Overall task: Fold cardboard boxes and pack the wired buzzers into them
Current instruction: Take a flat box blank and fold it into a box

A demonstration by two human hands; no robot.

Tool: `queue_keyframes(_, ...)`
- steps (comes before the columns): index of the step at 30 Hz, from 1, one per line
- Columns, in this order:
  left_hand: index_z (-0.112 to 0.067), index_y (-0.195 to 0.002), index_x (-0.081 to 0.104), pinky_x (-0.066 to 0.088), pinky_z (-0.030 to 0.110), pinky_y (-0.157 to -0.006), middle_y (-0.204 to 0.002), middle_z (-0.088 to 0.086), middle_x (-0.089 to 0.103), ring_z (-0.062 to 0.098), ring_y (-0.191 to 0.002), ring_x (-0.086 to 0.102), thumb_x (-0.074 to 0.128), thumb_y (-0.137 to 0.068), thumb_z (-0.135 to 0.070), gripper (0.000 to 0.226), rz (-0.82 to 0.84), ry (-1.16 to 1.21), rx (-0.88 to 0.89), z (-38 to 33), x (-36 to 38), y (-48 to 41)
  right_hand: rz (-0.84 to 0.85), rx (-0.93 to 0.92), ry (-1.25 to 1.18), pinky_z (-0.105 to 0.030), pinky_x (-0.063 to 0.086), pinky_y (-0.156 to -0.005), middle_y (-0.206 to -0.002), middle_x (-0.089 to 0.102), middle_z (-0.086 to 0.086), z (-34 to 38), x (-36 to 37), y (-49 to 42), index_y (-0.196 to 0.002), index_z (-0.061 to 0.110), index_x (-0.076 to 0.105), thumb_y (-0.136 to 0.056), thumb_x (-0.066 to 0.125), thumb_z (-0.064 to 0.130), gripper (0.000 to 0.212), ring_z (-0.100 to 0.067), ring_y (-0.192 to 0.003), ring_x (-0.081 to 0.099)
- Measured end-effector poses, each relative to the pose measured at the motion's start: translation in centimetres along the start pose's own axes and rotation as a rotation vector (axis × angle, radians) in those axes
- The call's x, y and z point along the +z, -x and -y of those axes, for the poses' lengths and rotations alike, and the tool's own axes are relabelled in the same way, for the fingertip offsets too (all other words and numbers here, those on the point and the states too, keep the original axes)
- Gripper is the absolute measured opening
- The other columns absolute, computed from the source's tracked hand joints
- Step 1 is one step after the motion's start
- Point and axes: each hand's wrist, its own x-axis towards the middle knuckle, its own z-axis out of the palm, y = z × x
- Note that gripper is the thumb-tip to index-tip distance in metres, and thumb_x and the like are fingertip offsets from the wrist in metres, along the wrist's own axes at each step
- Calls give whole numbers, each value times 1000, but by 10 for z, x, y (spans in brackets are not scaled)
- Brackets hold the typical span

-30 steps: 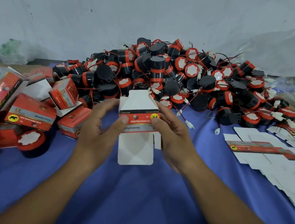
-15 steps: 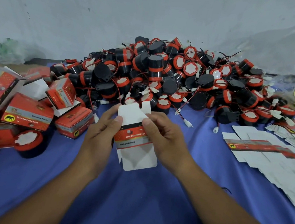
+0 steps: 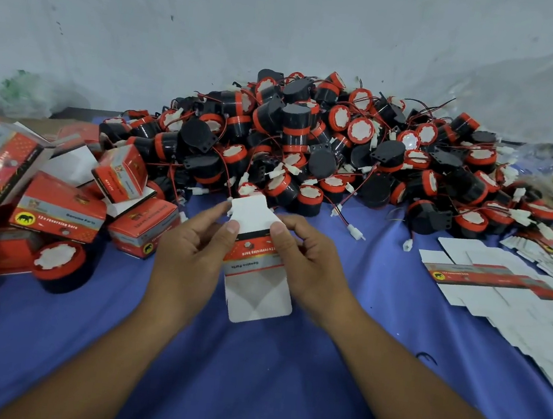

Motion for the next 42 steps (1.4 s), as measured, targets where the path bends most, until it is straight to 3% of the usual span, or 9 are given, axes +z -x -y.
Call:
queue_keyframes(5,-38,-122,59,54,24,-92,-116,-3,73,13,-113,66,58,-93,-25,32,43,160,25,-8,2,3,-110,106,-160,-28,52,-63,-72,71,4,9,-8,-3,-75,26,72,-92,61,49,31,-11,-66,65)
queue_keyframes(9,-34,-131,54,54,30,-91,-125,-9,66,11,-112,62,77,-79,-17,60,176,241,6,-17,9,6,-54,158,-441,-26,52,-56,-63,67,-3,20,-22,-5,-67,19,70,-86,67,35,25,-15,-55,62)
queue_keyframes(12,-41,-139,49,49,46,-103,-143,-8,52,22,-131,52,86,-69,-32,79,390,357,-177,-23,9,10,66,150,-598,-28,53,-57,-79,69,-9,28,-24,-3,-84,12,69,-81,66,25,14,-18,-63,64)
queue_keyframes(15,-40,-140,50,52,36,-98,-147,0,48,23,-130,53,77,-76,-54,71,657,233,-24,-29,9,16,164,77,-642,-32,55,-63,-95,67,-11,31,-17,0,-93,12,61,-76,67,18,18,-22,-77,65)
queue_keyframes(18,-38,-131,58,54,27,-87,-135,0,58,23,-119,60,70,-81,-55,54,590,69,95,-34,14,23,123,9,-509,-39,55,-81,-108,66,-12,28,-13,2,-100,13,59,-79,67,23,24,-25,-95,63)
queue_keyframes(22,-35,-119,64,55,21,-76,-111,-6,69,18,-101,68,66,-80,-45,40,512,-57,163,-36,12,26,11,59,-239,-39,46,-78,-103,55,-8,26,-9,3,-111,16,55,-73,65,50,53,-20,-90,55)
queue_keyframes(28,-4,-132,57,41,20,-104,-136,3,55,11,-125,52,70,-77,-46,70,216,-605,603,-33,6,18,-45,2,-13,-42,51,-81,-98,61,-4,31,-14,-3,-103,26,60,-75,65,67,50,-27,-86,55)
queue_keyframes(32,11,-126,57,45,35,-104,-130,22,57,33,-121,56,72,-78,-37,70,83,-760,735,-23,3,10,181,120,-130,-34,53,-79,-100,68,-4,31,-11,0,-104,29,70,-82,66,59,37,-15,-89,64)
queue_keyframes(42,11,-127,56,44,35,-107,-130,21,57,34,-121,56,76,-79,-32,67,66,-787,783,-15,5,8,274,88,-235,-36,58,-89,-113,74,-2,27,-13,1,-118,28,73,-88,72,36,32,-20,-107,70)
